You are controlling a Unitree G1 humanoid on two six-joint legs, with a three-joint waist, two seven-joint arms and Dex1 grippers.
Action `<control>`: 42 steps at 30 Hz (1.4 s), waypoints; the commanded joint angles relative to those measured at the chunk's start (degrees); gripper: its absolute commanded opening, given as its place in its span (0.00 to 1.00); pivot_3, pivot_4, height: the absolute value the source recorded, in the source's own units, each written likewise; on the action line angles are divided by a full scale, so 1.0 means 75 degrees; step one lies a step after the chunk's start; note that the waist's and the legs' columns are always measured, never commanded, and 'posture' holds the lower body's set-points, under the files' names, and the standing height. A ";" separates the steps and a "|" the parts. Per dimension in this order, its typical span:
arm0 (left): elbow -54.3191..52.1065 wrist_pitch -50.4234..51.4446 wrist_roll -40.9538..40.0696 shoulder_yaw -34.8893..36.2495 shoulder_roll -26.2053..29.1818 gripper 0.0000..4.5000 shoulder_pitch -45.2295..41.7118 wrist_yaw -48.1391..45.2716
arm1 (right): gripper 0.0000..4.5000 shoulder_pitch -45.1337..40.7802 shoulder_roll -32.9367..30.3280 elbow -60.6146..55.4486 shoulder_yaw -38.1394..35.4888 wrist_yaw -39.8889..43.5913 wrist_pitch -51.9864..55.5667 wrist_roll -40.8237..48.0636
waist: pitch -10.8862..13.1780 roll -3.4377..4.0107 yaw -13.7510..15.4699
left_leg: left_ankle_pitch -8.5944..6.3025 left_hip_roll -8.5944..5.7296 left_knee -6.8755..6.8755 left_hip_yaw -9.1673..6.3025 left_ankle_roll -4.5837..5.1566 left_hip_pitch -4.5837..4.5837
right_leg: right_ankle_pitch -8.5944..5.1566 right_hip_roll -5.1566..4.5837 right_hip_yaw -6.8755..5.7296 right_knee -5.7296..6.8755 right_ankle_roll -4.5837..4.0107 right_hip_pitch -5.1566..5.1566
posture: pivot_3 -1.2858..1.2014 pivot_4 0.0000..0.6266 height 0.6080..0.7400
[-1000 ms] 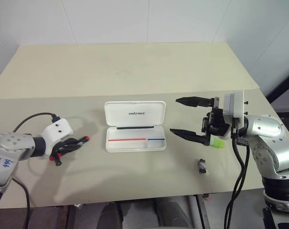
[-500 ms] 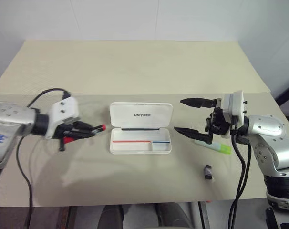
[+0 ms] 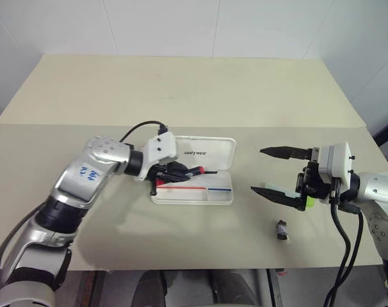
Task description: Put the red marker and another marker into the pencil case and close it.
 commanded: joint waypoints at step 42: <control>0.0727 -0.3889 -0.1242 0.2185 -0.0191 1.00 0.0530 -0.2321 | 1.00 0.0316 -0.1587 0.0424 -0.0357 -0.0384 0.1587 -0.0053 | -0.0001 0.0002 0.0010 | -0.0004 -0.0007 0.0023 -0.0007 0.0021 0.0014 | 0.0013 -0.0011 0.0005 -0.0019 0.0015 0.0046 | 0.52 0.24 1.00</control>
